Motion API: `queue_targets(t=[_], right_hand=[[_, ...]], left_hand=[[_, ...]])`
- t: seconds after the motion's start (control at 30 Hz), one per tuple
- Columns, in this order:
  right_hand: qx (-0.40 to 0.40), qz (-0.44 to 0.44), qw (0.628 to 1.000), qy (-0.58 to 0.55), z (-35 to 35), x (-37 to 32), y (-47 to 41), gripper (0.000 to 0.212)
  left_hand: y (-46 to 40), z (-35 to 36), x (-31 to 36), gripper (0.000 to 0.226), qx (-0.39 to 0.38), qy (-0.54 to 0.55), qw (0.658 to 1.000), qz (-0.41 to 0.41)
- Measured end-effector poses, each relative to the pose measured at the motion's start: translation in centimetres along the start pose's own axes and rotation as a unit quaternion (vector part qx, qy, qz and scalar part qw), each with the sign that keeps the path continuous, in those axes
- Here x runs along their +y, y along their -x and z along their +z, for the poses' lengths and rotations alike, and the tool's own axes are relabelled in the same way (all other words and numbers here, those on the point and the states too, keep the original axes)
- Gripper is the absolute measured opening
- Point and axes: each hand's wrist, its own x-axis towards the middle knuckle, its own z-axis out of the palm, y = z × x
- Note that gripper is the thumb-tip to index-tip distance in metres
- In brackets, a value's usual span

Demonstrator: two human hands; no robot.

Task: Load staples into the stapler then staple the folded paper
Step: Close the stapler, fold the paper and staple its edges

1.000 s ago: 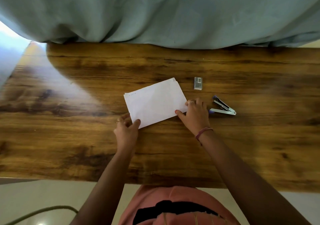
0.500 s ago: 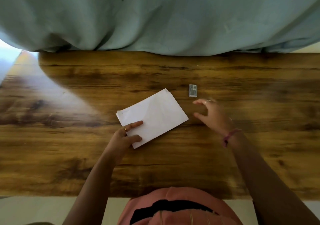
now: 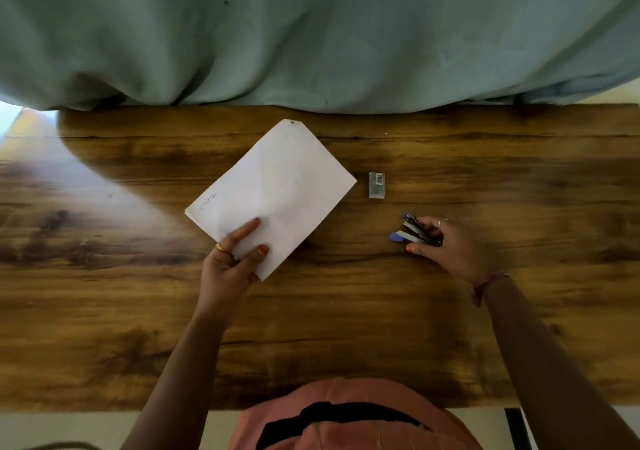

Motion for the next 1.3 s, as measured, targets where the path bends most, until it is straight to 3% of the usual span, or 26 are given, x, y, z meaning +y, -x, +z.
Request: queue_targets(t=[0.07, 0.13, 0.2, 0.27, 0.33, 0.4, 0.43, 0.57, 0.67, 0.87, 1.0, 1.17, 1.3], right_hand=[[0.005, 0.01, 0.996, -0.09, 0.2, -0.4, 0.4, 0.055], [-0.022, 0.035, 0.96, -0.278, 0.3, -1.3, 1.1, 0.049], [-0.101, 0.043, 0.849, -0.517, 0.8, -1.7, 1.9, 0.044], [-0.18, 0.024, 0.745, -0.642, 1.4, -2.0, 2.5, 0.038], [-0.229, -0.015, 0.696, -0.68, 2.4, -2.4, 2.8, 0.049], [-0.263, -0.048, 0.67, -0.692, 3.3, -3.0, 2.7, 0.064], [-0.272, -0.064, 0.672, -0.686, 3.7, -3.3, 2.7, 0.066], [-0.254, -0.113, 0.747, -0.604, 4.3, -4.8, 2.5, 0.057], [-0.238, -0.125, 0.782, -0.562, 4.5, -6.0, 2.3, 0.058], [-0.216, -0.126, 0.783, -0.57, 4.9, -7.5, 2.2, 0.056], [-0.185, -0.142, 0.814, -0.532, 5.0, -8.3, 2.1, 0.062], [-0.159, -0.173, 0.818, -0.524, 4.8, -9.7, 2.7, 0.061], [-0.095, -0.222, 0.826, -0.509, 4.9, -10.7, 3.0, 0.058]], left_hand=[[-0.1, 1.2, 0.2, 0.041, -0.001, 0.024, 1.0, 0.017], [-0.2, 2.4, 0.5, 0.04, -0.002, 0.045, 0.999, 0.031], [-0.4, 3.4, 0.8, 0.039, -0.009, 0.062, 0.997, 0.035], [-0.5, 4.2, 1.1, 0.039, -0.019, 0.071, 0.997, 0.034], [-0.5, 4.9, 1.5, 0.039, -0.032, 0.08, 0.995, 0.042], [-0.4, 5.4, 1.8, 0.04, -0.048, 0.094, 0.993, 0.053], [-0.3, 5.6, 2.0, 0.04, -0.055, 0.099, 0.992, 0.058], [0.3, 6.5, 2.3, 0.039, -0.07, 0.103, 0.989, 0.081], [0.8, 7.1, 2.7, 0.035, -0.077, 0.1, 0.986, 0.107], [1.1, 8.1, 3.5, 0.033, -0.08, 0.097, 0.98, 0.155], [1.0, 8.6, 4.0, 0.029, -0.093, 0.082, 0.975, 0.186], [1.0, 9.0, 4.7, 0.03, -0.081, 0.077, 0.976, 0.186], [0.9, 9.3, 4.8, 0.03, -0.066, 0.071, 0.979, 0.181]])
